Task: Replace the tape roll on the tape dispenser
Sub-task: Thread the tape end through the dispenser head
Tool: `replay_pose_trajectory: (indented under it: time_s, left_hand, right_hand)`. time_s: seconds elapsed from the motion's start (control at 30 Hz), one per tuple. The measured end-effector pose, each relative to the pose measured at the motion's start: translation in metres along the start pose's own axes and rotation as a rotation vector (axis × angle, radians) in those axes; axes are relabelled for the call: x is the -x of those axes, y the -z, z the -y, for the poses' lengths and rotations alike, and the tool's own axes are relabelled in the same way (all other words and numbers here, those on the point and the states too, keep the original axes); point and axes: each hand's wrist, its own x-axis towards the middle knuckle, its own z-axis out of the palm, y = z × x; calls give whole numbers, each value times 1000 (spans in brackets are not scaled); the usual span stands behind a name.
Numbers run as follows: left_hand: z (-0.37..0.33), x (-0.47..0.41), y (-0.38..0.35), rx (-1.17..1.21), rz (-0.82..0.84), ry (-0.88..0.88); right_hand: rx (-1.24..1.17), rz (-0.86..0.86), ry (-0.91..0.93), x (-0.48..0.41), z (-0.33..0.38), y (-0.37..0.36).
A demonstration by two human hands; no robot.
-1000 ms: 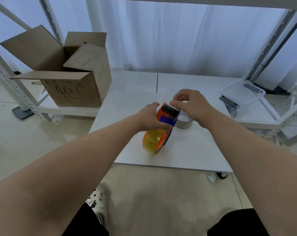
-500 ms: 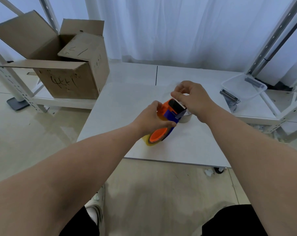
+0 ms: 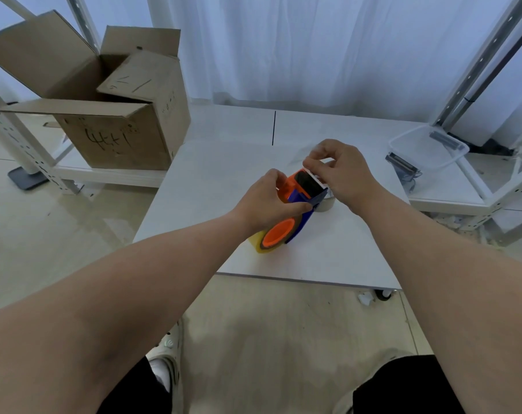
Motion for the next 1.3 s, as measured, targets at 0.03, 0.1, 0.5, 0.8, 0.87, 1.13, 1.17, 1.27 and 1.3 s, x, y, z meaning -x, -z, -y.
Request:
replay_pose_trajectory:
  time_s: [0.03,0.1,0.5,0.8,0.87,1.13,1.17,1.27,1.3]
  left_hand:
    - [0,0,0,-5,-1,-7]
    - [1,0,0,-9,4,-19]
    - [5,2,5,-40,-138,24]
    - [5,1,3,-113,-48,-49]
    - [6,1,3,-107,-46,-46]
    - [5,-3,5,-99,-40,-2]
    - [4,-3,5,-99,-38,3]
    - [3,-3,5,-110,-33,2]
    - [2,-2,4,-116,-33,-1]
  right_hand:
    - [5,-7,16,0,-1,-1]
    - [34,-29,52,2,-1,-4]
    - [39,0,44,-1,-6,-2]
    - [67,-4,118,-1,2,-3]
    - [94,-11,127,-1,1,-2]
    - [16,39,99,1,14,-1]
    - [16,54,98,1,15,-2]
    - [100,49,106,1,18,-3]
    - [117,44,102,1,19,-3]
